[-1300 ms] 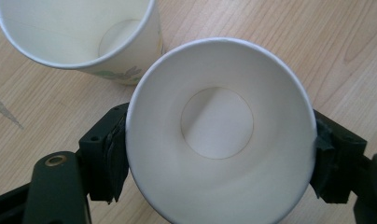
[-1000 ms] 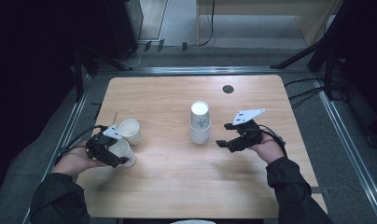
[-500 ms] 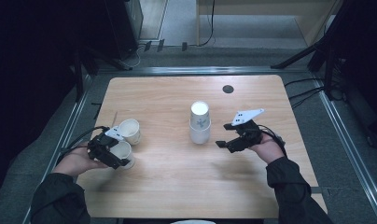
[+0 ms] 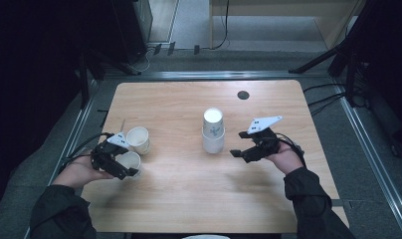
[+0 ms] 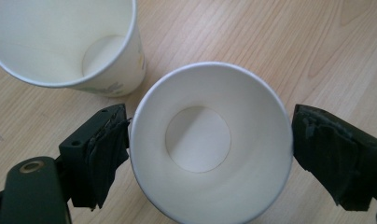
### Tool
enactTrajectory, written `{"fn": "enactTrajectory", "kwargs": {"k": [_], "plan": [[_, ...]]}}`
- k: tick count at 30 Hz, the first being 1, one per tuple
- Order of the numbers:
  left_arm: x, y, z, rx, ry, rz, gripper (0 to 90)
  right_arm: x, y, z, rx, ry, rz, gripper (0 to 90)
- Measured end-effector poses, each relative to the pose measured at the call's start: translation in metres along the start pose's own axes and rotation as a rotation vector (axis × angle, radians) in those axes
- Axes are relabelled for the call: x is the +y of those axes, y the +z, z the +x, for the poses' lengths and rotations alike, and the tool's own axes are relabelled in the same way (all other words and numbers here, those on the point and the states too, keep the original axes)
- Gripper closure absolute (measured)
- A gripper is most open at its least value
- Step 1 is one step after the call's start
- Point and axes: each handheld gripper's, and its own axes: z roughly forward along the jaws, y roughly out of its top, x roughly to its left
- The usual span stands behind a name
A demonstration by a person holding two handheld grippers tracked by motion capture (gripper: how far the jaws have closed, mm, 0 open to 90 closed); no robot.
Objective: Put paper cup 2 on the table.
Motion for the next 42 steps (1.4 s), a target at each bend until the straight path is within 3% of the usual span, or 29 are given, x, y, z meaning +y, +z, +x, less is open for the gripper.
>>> {"fn": "enactTrajectory", "kwargs": {"k": [4,12,19,23,26,30,34,42], "plan": [[0.003,-0.010,-0.002,0.009,0.011,-0.030,12.3,0.000,0.000,0.000,0.001,0.000,0.003,23.7],[0.008,-0.030,-0.003,-0.019,-0.017,-0.132,12.4,0.000,0.002,0.001,0.005,-0.005,0.009,23.7],[0.022,-0.039,-0.008,-0.060,-0.046,-0.204,12.6,-0.001,0.001,0.002,0.005,-0.003,0.012,23.7],[0.033,-0.043,-0.011,-0.056,-0.061,-0.246,12.8,-0.002,0.001,0.004,0.004,-0.010,0.013,23.7],[0.041,-0.043,-0.014,-0.049,-0.067,-0.279,12.8,-0.004,0.000,0.005,-0.001,-0.005,0.016,23.7],[0.053,-0.041,-0.017,0.011,-0.094,-0.335,13.1,-0.006,-0.002,0.006,-0.004,-0.005,0.017,23.7],[0.061,-0.037,-0.018,0.008,-0.129,-0.387,13.4,-0.008,-0.004,0.006,-0.007,-0.004,0.018,23.7],[0.077,-0.019,-0.028,-0.015,-0.121,-0.377,14.0,-0.012,-0.008,0.008,-0.017,0.005,0.024,23.6]]}}
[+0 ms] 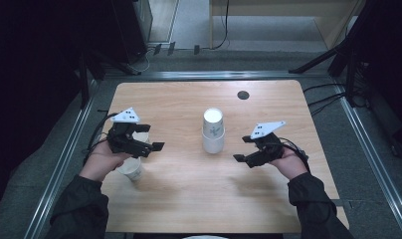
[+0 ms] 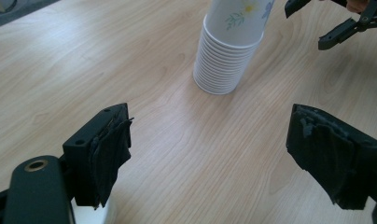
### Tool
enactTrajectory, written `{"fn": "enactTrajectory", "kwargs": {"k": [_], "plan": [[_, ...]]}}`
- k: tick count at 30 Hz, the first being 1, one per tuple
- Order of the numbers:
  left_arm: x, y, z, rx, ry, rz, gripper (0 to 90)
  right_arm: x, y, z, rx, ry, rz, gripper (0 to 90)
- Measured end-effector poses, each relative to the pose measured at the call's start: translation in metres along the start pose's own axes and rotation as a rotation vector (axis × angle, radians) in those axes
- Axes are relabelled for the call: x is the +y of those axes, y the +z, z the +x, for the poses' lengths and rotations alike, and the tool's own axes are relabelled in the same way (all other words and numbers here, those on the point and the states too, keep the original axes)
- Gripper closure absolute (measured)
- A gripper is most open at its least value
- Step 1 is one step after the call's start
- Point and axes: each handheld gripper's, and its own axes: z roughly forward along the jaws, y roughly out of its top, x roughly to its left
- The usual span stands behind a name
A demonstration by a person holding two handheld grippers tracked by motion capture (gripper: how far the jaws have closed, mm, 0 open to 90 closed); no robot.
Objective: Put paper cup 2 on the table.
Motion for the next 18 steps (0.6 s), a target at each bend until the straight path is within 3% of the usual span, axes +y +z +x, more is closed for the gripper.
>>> {"fn": "enactTrajectory", "kwargs": {"k": [3,8,10,14,18], "plan": [[0.002,0.012,-0.004,-0.011,-0.009,0.019,14.0,-0.002,-0.001,0.000,-0.003,0.002,-0.001,23.6],[0.003,0.027,-0.010,0.009,-0.026,0.020,13.9,-0.004,-0.003,0.001,-0.008,0.007,0.000,23.6],[0.004,0.030,-0.011,0.025,-0.025,0.016,13.9,-0.005,-0.005,0.001,-0.009,0.005,-0.001,23.6],[0.004,0.036,-0.012,0.015,-0.045,0.007,13.9,-0.007,-0.006,0.001,-0.015,0.012,0.002,23.5],[0.005,0.042,-0.015,0.021,-0.039,0.001,13.9,-0.009,-0.007,0.002,-0.017,0.013,0.004,23.5]]}}
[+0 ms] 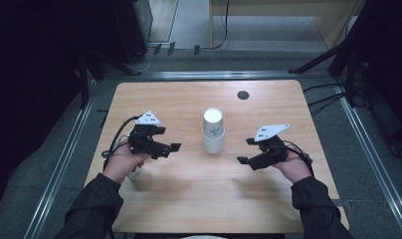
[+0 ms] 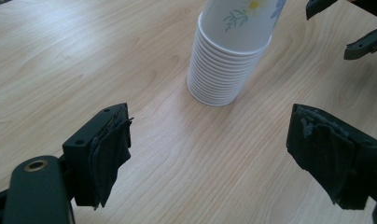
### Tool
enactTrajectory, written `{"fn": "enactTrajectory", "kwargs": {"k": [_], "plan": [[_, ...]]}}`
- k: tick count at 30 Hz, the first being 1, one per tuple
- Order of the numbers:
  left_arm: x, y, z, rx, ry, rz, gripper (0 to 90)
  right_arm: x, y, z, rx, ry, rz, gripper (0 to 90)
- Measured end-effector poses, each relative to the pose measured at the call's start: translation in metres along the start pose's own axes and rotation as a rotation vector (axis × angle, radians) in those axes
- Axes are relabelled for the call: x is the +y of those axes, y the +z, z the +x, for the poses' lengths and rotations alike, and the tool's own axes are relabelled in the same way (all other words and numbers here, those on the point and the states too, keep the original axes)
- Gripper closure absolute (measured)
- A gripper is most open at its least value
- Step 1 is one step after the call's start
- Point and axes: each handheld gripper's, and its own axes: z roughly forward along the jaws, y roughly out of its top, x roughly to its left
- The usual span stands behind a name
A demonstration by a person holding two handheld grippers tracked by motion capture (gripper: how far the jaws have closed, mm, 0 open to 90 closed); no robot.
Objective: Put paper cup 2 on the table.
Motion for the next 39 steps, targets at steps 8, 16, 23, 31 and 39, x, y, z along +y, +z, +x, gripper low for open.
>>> {"fn": "enactTrajectory", "kwargs": {"k": [8,16,23,31,39], "plan": [[0.002,0.011,-0.014,0.020,0.046,-0.015,13.9,-0.003,-0.003,0.000,-0.009,0.003,0.002,23.5],[0.006,0.019,-0.027,-0.042,0.017,-0.040,13.8,-0.006,-0.006,0.001,-0.015,0.007,0.002,23.5],[0.005,0.026,-0.039,-0.049,0.032,-0.049,13.8,-0.006,-0.006,0.001,-0.016,0.004,0.002,23.5],[0.003,0.033,-0.044,-0.028,0.046,-0.040,13.3,-0.006,-0.005,0.002,-0.013,0.004,0.005,23.5],[-0.001,0.039,-0.046,0.015,0.062,-0.033,13.3,-0.005,-0.004,0.002,-0.011,-0.001,0.006,23.5]]}}
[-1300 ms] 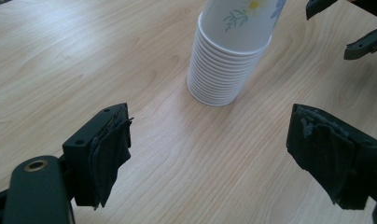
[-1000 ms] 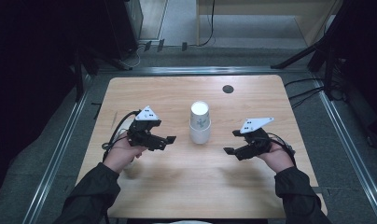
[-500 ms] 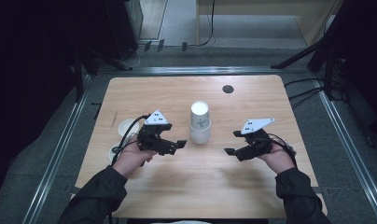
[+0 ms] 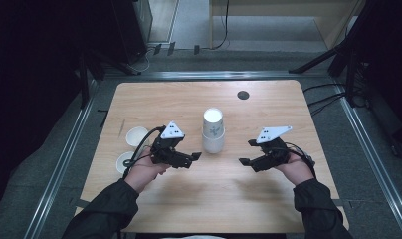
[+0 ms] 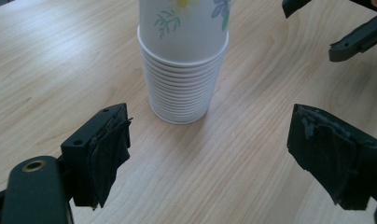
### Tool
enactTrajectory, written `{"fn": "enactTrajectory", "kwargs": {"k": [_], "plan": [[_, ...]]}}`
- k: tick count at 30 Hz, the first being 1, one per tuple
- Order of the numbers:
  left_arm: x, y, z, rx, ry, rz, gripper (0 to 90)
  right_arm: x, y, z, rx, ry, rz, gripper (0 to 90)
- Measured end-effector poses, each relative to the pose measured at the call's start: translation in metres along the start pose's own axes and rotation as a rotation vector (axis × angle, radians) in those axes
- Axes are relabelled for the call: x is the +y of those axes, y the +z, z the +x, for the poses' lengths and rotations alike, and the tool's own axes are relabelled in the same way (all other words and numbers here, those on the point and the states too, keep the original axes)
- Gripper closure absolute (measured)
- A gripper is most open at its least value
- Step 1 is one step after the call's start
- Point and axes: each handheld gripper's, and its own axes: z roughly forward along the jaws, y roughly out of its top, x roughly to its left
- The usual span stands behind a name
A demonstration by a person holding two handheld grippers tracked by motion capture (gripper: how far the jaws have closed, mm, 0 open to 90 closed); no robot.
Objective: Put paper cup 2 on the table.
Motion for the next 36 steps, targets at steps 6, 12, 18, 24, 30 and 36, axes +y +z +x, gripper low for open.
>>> {"fn": "enactTrajectory", "kwargs": {"k": [6,12,18,24,30,36], "plan": [[-0.001,0.002,-0.001,0.002,0.008,0.008,13.3,0.000,0.001,0.000,0.002,-0.002,0.001,23.5],[-0.003,0.004,-0.001,-0.004,0.016,0.026,13.3,0.000,0.001,0.001,0.004,0.000,0.004,23.3],[-0.003,0.005,-0.003,-0.020,0.020,0.030,13.3,0.000,0.001,0.001,0.003,-0.002,0.004,23.3],[-0.003,0.006,-0.002,-0.018,0.013,0.036,13.3,0.000,0.001,0.001,0.003,-0.003,0.005,23.2],[-0.005,0.008,-0.002,-0.015,0.020,0.050,13.4,0.000,0.001,0.001,0.004,-0.003,0.006,23.2],[-0.006,0.011,-0.002,-0.022,0.018,0.070,13.4,0.000,0.002,0.000,0.006,-0.008,0.011,23.2]]}}
